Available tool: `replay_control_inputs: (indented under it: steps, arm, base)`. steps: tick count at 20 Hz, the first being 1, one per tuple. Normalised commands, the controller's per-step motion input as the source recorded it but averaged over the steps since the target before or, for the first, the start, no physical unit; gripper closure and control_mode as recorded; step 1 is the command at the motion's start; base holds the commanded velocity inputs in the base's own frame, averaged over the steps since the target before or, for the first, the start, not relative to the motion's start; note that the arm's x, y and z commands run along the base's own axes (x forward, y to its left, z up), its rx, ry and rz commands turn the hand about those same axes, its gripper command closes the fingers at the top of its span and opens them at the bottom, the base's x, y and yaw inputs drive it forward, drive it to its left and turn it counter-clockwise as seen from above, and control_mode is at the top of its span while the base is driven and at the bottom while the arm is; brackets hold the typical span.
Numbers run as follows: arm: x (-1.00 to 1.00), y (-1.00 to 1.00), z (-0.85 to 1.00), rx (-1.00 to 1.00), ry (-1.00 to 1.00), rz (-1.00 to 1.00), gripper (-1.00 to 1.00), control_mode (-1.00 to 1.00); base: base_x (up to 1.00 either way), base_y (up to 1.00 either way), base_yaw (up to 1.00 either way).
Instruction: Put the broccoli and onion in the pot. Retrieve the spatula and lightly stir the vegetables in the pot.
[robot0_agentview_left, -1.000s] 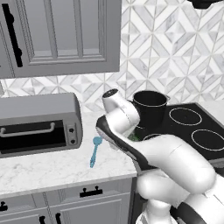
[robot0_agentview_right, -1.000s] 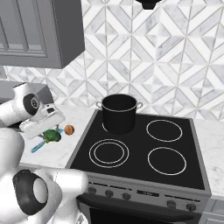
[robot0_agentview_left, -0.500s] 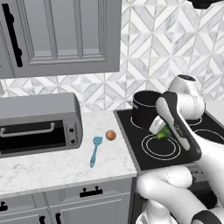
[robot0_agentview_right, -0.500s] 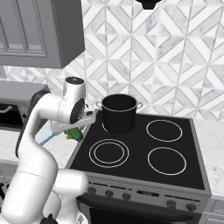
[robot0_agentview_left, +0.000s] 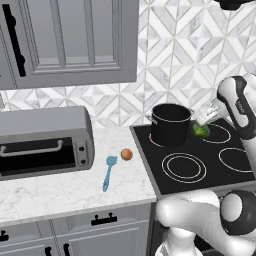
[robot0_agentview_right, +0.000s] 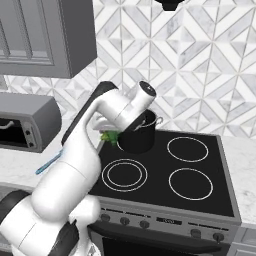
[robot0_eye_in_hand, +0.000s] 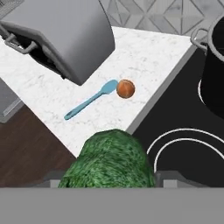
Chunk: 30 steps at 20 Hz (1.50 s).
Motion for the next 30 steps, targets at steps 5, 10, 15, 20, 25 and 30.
replay_control_inputs:
  steps: [5,10,15,20,25,30]
  arm:
    - [0.80,-0.01,0.31,0.11,0.00,0.00,1.00,-1.00]
    - [0.98,0.00,-0.10,0.00,0.00,-0.03,1.00,-1.00]
    - [0.87,0.00,-0.34,-0.03,0.00,-0.07,1.00,-1.00]
    - [0.75,0.00,-0.54,-0.11,0.00,-0.10,1.00,-1.00]
    - [0.63,0.00,-0.26,-0.09,0.00,-0.10,1.00,-1.00]
    - [0.63,-0.02,-0.29,-0.08,0.00,-0.11,1.00,-1.00]
  base:
    - [0.00,0.00,0.00]
    - [0.00,0.00,0.00]
    - [0.00,0.00,0.00]
    - [0.00,0.00,0.00]
    - [0.00,0.00,0.00]
    - [0.00,0.00,0.00]
